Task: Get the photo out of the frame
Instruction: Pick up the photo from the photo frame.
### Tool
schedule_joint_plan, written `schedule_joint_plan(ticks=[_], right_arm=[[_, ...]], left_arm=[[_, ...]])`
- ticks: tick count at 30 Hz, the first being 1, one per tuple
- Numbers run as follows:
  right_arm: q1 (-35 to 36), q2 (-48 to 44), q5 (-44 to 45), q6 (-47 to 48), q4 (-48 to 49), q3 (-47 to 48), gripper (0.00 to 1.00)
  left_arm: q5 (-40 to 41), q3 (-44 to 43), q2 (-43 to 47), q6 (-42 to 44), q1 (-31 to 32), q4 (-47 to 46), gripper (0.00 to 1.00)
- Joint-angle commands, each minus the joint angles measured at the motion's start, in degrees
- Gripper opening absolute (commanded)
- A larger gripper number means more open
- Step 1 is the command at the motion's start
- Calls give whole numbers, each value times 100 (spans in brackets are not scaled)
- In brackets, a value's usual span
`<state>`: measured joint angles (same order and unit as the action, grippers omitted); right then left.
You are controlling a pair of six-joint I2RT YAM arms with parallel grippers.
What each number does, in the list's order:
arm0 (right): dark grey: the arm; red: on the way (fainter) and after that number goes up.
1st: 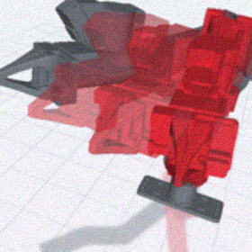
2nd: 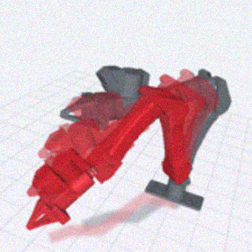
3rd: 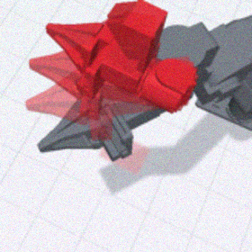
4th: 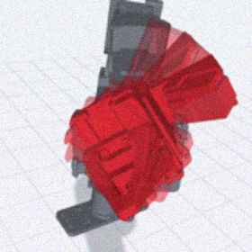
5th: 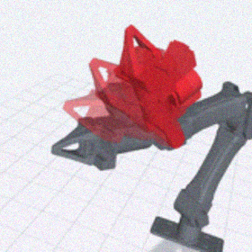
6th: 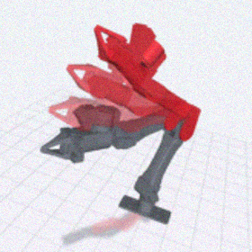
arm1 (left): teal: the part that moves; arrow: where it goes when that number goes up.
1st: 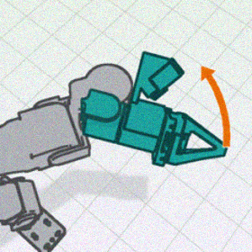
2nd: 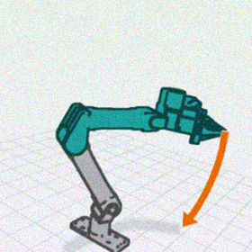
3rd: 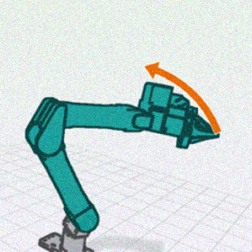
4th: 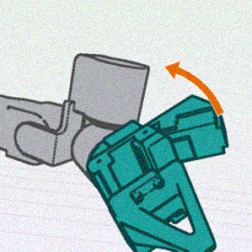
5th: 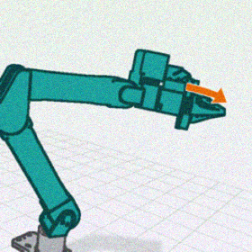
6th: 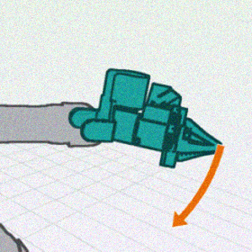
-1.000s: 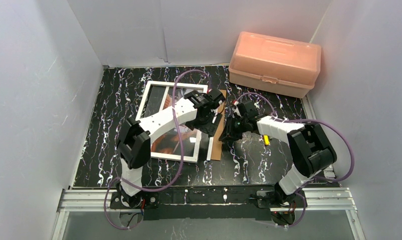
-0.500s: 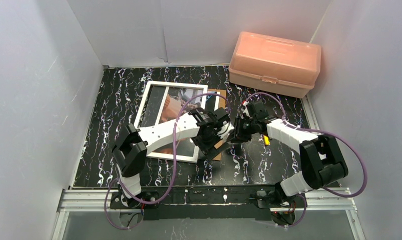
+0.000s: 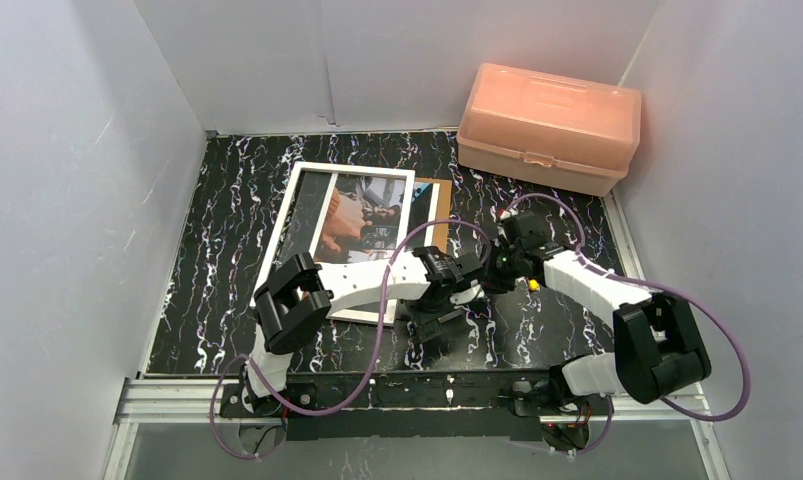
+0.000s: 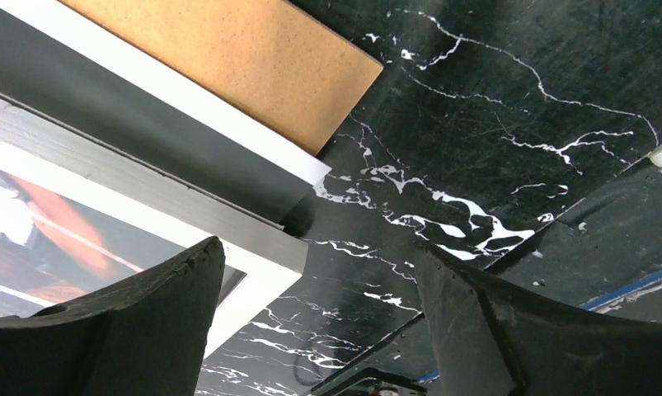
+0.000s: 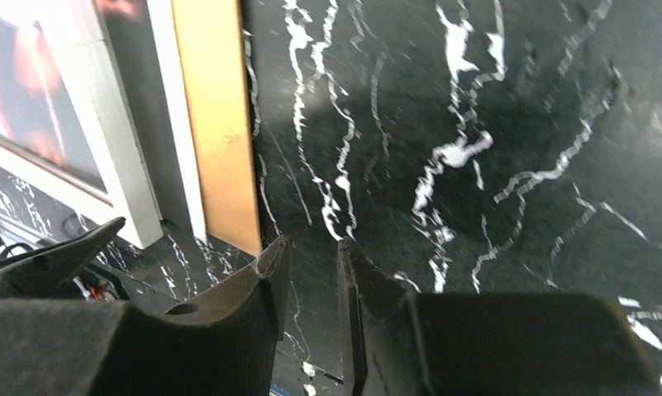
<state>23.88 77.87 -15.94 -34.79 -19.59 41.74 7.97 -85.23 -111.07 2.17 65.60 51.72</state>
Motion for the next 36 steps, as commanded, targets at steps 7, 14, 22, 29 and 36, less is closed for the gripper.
schedule_joint_plan(ticks=[7, 14, 22, 29, 36], right_arm=[[44, -1137, 185, -932, -494, -566, 37], [39, -1323, 272, -1204, -325, -742, 36], [39, -1140, 321, -1208, -203, -631, 36], [42, -1194, 247, -1284, -70, -739, 36], [42, -1244, 217, -1250, -116, -724, 36]], left_arm=[[697, -10, -311, -35, 109, -554, 78], [898, -61, -662, 248, 146, -705, 69], [963, 11, -818, 333, 146, -734, 67], [1495, 55, -978, 252, 146, -699, 59], [1780, 44, -1092, 65, 146, -709, 41]])
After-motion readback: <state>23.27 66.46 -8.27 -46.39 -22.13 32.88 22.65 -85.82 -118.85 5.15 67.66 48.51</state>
